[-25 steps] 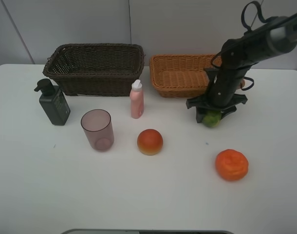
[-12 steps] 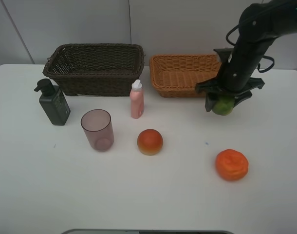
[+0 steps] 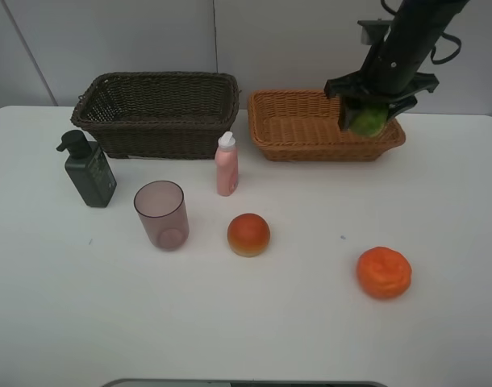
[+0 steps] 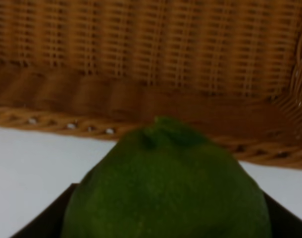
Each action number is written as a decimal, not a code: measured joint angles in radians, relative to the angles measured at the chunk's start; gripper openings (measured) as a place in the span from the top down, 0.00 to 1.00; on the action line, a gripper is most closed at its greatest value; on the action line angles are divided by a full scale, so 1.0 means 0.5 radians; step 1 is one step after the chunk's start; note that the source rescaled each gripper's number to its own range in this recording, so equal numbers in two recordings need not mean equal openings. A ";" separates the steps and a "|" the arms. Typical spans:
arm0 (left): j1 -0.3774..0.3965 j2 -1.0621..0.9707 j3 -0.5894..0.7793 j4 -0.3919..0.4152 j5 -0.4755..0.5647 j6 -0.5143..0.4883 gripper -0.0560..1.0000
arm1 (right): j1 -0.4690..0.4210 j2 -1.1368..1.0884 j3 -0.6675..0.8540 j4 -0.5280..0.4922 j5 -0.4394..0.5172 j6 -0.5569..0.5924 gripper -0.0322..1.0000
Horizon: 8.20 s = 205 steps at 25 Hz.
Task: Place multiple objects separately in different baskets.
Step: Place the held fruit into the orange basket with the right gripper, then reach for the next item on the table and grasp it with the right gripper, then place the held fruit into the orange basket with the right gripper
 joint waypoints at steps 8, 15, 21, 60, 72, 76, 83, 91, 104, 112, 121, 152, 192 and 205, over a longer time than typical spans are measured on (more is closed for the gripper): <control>0.000 0.000 0.000 0.000 0.000 0.000 0.00 | -0.039 0.392 -0.540 -0.027 0.044 -0.005 0.94; 0.000 0.000 0.000 0.000 0.000 0.000 0.00 | -0.039 0.627 -0.663 -0.031 -0.124 -0.005 0.94; 0.000 0.000 0.000 0.000 0.000 0.000 0.00 | -0.060 0.742 -0.662 -0.031 -0.325 -0.007 0.94; 0.000 0.000 0.000 0.000 0.000 0.000 0.00 | 0.067 -0.528 0.756 -0.048 -0.584 0.001 0.08; 0.000 0.000 0.000 0.000 0.000 0.000 0.00 | 0.239 -1.068 1.537 0.000 -0.511 0.131 0.08; 0.000 0.000 0.000 0.000 0.000 0.000 0.00 | 0.239 -1.070 1.664 0.000 -0.518 0.151 0.08; 0.000 0.000 0.000 0.000 0.000 0.000 0.00 | 0.239 -1.072 1.907 0.027 -0.689 0.165 0.08; 0.000 0.000 0.000 0.000 0.000 0.000 0.00 | 0.239 -0.980 2.011 0.066 -0.908 0.168 0.08; 0.000 0.000 0.000 0.000 0.000 0.000 0.00 | 0.239 -0.700 2.014 0.075 -1.002 0.168 0.08; 0.000 0.000 0.000 0.000 0.000 0.000 0.00 | 0.239 -0.587 2.014 0.075 -1.067 0.168 0.08; 0.000 0.000 0.000 0.000 0.000 0.000 0.00 | 0.239 -0.584 2.014 0.084 -1.109 0.168 0.67; 0.000 0.000 0.000 0.000 0.000 0.000 0.00 | 0.239 -0.584 2.014 0.131 -1.113 0.168 0.67; 0.000 0.000 0.000 0.000 0.000 0.000 0.00 | 0.239 0.377 -0.607 -0.033 -0.091 0.009 0.67; 0.000 0.000 0.000 0.000 0.000 0.000 0.00 | 0.239 0.661 -0.639 -0.111 -0.505 0.009 0.67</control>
